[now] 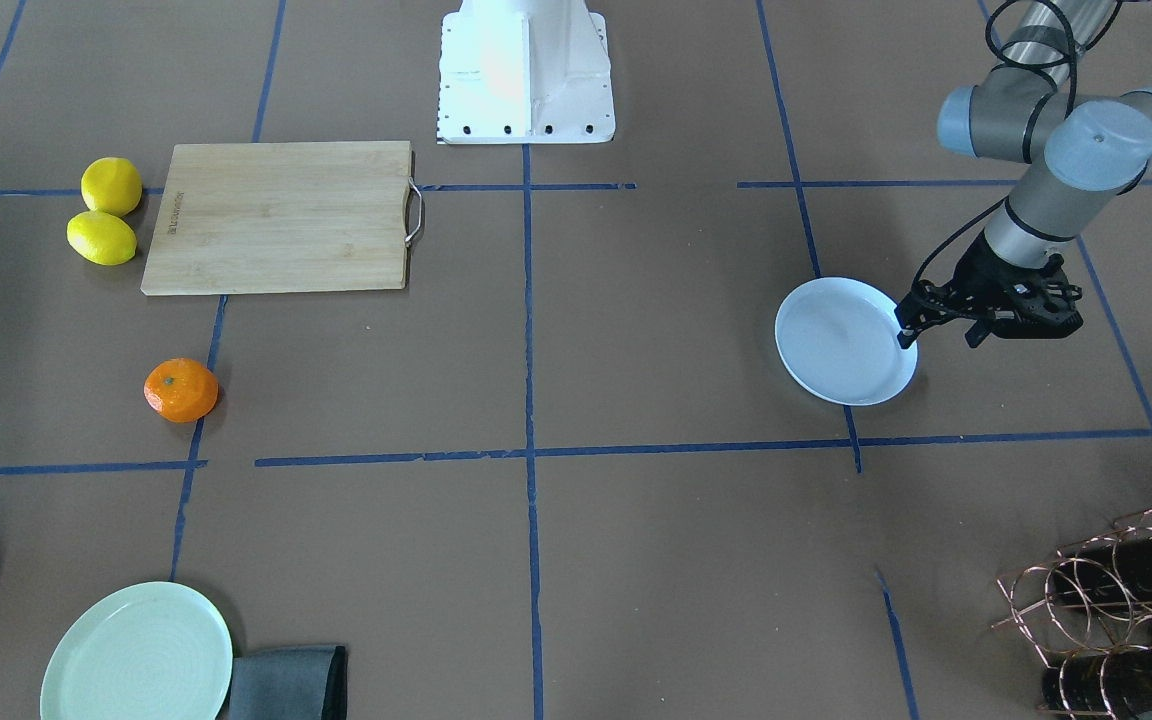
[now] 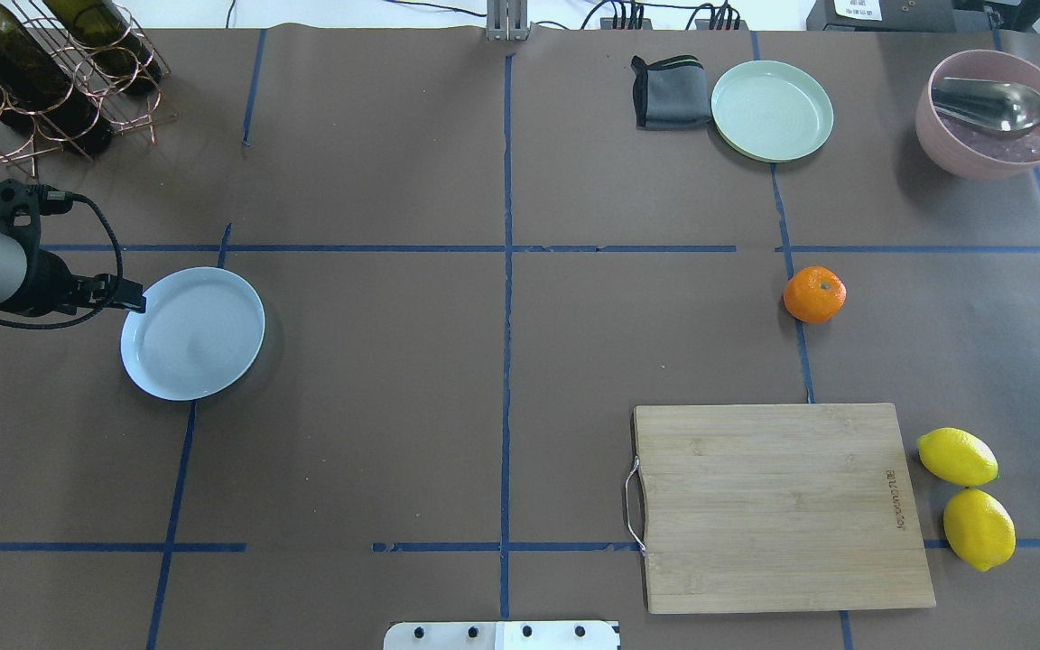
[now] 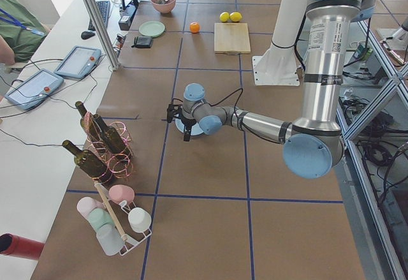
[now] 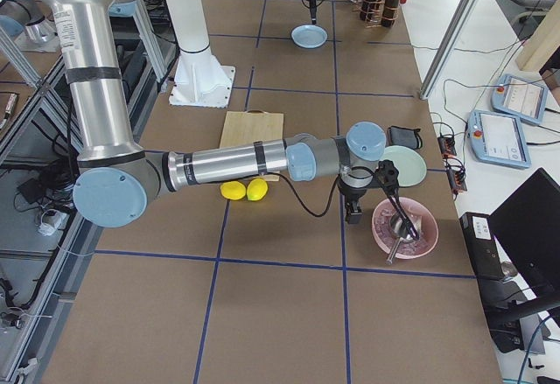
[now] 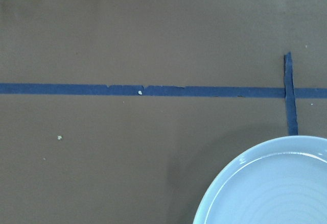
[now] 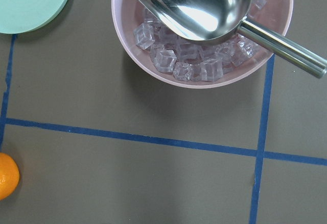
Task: Pick orange to plate
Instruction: 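Reach the left gripper to the white plate rim and grip it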
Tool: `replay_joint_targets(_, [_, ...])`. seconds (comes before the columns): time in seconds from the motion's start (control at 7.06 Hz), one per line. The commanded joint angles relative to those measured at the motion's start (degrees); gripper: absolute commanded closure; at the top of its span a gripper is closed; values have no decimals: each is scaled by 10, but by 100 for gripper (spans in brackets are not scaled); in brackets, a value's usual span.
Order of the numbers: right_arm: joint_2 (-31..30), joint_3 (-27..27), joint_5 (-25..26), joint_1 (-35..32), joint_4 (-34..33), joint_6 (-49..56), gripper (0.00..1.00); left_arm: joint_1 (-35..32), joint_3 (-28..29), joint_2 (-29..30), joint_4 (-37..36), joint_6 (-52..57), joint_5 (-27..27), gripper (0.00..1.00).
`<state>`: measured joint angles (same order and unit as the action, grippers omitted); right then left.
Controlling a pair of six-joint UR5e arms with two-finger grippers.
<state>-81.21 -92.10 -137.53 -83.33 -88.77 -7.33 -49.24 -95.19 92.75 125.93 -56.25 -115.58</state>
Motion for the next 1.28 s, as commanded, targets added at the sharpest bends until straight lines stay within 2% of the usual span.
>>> replay_joint_targets(0.0, [2, -1, 0, 0, 0, -1, 0, 15, 4, 0, -1, -3, 4, 0])
replay_joint_targets(0.28, [3, -1, 0, 0, 0, -1, 0, 31, 8, 0, 0, -1, 10, 0])
replay_joint_targets(0.43, [3, -1, 0, 0, 0, -1, 0, 34, 11, 0, 0, -1, 18, 4])
replay_joint_targets(0.99, [3, 0, 0, 0, 0, -1, 0, 38, 12, 1, 0, 2, 19, 37])
replay_joint_targets(1.13, [3, 0, 0, 0, 0, -1, 0, 38, 12, 1, 0, 2, 20, 49])
